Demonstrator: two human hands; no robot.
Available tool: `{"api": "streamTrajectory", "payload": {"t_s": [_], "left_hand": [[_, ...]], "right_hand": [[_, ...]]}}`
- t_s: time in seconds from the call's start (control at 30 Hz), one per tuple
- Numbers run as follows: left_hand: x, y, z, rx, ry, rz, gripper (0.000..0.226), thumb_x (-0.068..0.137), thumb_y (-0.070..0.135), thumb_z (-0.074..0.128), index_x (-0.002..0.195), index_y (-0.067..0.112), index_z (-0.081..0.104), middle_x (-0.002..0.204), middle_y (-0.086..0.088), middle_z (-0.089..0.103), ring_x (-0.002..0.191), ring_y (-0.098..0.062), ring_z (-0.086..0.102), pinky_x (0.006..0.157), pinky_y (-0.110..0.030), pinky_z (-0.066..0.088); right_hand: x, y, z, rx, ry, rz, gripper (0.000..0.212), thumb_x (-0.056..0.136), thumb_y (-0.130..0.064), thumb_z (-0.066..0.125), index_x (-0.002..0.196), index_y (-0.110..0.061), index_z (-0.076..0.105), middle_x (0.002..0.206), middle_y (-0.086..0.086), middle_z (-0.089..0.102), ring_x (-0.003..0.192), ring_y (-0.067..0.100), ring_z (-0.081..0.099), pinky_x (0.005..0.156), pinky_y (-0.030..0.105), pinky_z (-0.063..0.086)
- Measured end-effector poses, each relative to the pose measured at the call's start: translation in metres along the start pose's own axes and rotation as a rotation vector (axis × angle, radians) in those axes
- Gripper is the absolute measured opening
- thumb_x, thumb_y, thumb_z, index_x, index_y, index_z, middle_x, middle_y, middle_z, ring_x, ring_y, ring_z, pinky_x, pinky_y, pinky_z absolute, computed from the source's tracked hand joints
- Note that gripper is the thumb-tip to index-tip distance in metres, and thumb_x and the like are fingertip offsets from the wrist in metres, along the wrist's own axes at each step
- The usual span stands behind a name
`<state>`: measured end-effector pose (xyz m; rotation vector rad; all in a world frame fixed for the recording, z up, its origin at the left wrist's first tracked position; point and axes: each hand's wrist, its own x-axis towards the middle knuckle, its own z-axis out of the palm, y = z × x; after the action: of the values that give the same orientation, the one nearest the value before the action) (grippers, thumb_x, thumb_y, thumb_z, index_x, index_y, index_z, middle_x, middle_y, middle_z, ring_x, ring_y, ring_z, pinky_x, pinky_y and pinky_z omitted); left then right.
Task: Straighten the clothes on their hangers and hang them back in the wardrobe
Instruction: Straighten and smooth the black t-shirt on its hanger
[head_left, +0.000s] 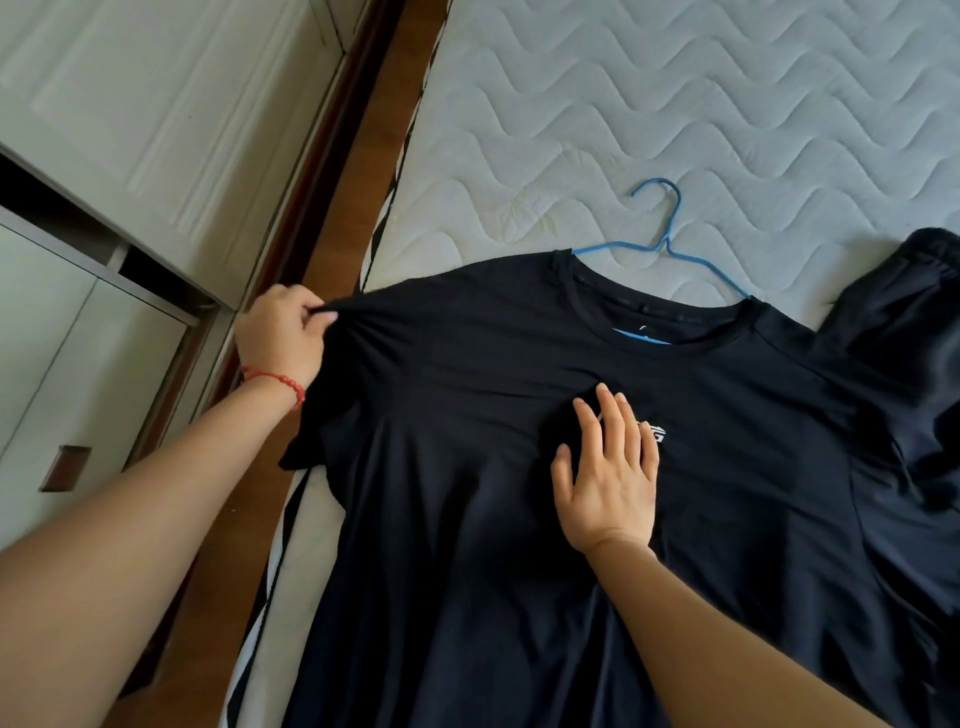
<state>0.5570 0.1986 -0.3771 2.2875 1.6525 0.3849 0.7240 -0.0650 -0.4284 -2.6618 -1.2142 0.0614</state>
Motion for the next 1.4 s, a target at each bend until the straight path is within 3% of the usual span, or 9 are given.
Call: {"api": "streamTrajectory", "payload": {"t_s": [0.17, 0.3, 0.5, 0.57, 0.67, 0.9, 1.03, 1.17, 1.4], "left_hand": [[-0.017, 0.028, 0.001, 0.062, 0.076, -0.092, 0.042, 0.086, 0.024, 0.058, 0.124, 0.012, 0.047, 0.127, -0.017, 0.049, 0.119, -0.035, 0.044, 0.098, -0.049, 0.035], [-0.099, 0.054, 0.009, 0.040, 0.128, 0.224, 0.038, 0.084, 0.030, 0.051, 0.117, 0.011, 0.057, 0.129, -0.014, 0.054, 0.121, -0.036, 0.047, 0.095, -0.046, 0.038], [-0.235, 0.066, 0.040, 0.251, -0.272, 0.473, 0.048, 0.087, 0.040, 0.036, 0.132, 0.022, 0.043, 0.144, -0.003, 0.044, 0.134, -0.023, 0.031, 0.102, -0.054, 0.037], [-0.248, 0.055, 0.043, 0.275, -0.320, 0.444, 0.051, 0.088, 0.040, 0.034, 0.136, 0.023, 0.037, 0.146, -0.003, 0.041, 0.135, -0.022, 0.027, 0.106, -0.054, 0.032], [-0.253, 0.046, 0.042, 0.303, -0.328, 0.459, 0.053, 0.088, 0.039, 0.033, 0.139, 0.024, 0.035, 0.148, -0.003, 0.038, 0.137, -0.022, 0.027, 0.107, -0.050, 0.022], [-0.257, 0.043, 0.034, 0.361, -0.341, 0.430, 0.054, 0.090, 0.041, 0.030, 0.140, 0.020, 0.034, 0.148, -0.009, 0.037, 0.135, -0.030, 0.036, 0.104, -0.056, 0.032], [-0.284, 0.048, 0.028, 0.340, -0.306, 0.378, 0.059, 0.089, 0.043, 0.030, 0.141, 0.015, 0.032, 0.149, -0.015, 0.033, 0.138, -0.032, 0.030, 0.107, -0.057, 0.025], [-0.345, 0.040, 0.018, 0.313, -0.434, 0.630, 0.055, 0.093, 0.046, 0.024, 0.143, 0.022, 0.027, 0.151, -0.006, 0.028, 0.138, -0.024, 0.024, 0.109, -0.051, 0.018], [-0.347, 0.004, -0.005, 0.425, -0.579, 0.526, 0.061, 0.094, 0.052, 0.006, 0.143, 0.020, 0.025, 0.150, -0.008, 0.030, 0.138, -0.024, 0.023, 0.108, -0.050, 0.021]], "right_hand": [[0.001, -0.001, -0.001, -0.003, -0.007, -0.002, 0.049, 0.085, -0.035, 0.035, 0.128, -0.016, 0.047, 0.145, 0.008, 0.042, 0.134, 0.024, 0.032, 0.110, 0.038, 0.014], [-0.001, -0.002, -0.004, 0.005, -0.032, 0.005, 0.049, 0.085, -0.035, 0.035, 0.128, -0.015, 0.048, 0.145, 0.008, 0.042, 0.135, 0.025, 0.034, 0.110, 0.038, 0.012], [-0.012, -0.005, -0.022, 0.147, -0.045, 0.020, 0.054, 0.086, -0.038, 0.034, 0.135, -0.014, 0.043, 0.150, 0.007, 0.033, 0.140, 0.023, 0.024, 0.113, 0.036, 0.007], [-0.048, -0.017, -0.029, 0.187, -0.002, -0.060, 0.052, 0.086, -0.033, 0.041, 0.134, -0.014, 0.043, 0.149, 0.007, 0.034, 0.140, 0.022, 0.023, 0.113, 0.039, 0.010], [-0.122, -0.015, -0.026, 0.112, -0.105, -0.232, 0.051, 0.087, -0.035, 0.042, 0.135, -0.021, 0.044, 0.150, 0.000, 0.029, 0.139, 0.017, 0.022, 0.112, 0.040, 0.017], [-0.194, 0.081, -0.051, -0.042, -0.107, 0.371, 0.057, 0.091, -0.039, 0.029, 0.142, -0.015, 0.033, 0.152, 0.007, 0.029, 0.138, 0.022, 0.019, 0.110, 0.040, 0.015], [-0.214, 0.053, -0.062, -0.001, -0.084, 0.294, 0.055, 0.090, -0.037, 0.033, 0.140, -0.015, 0.033, 0.151, 0.008, 0.028, 0.142, 0.022, 0.014, 0.114, 0.038, 0.007], [-0.242, 0.026, -0.052, 0.034, -0.208, -0.021, 0.052, 0.090, -0.038, 0.037, 0.139, -0.023, 0.035, 0.150, 0.000, 0.028, 0.145, 0.010, -0.003, 0.114, 0.036, 0.007], [-0.268, 0.074, -0.065, 0.042, -0.253, 0.241, 0.058, 0.097, -0.048, 0.013, 0.140, -0.018, 0.036, 0.149, 0.002, 0.035, 0.144, 0.006, -0.006, 0.115, 0.029, 0.004]]}}
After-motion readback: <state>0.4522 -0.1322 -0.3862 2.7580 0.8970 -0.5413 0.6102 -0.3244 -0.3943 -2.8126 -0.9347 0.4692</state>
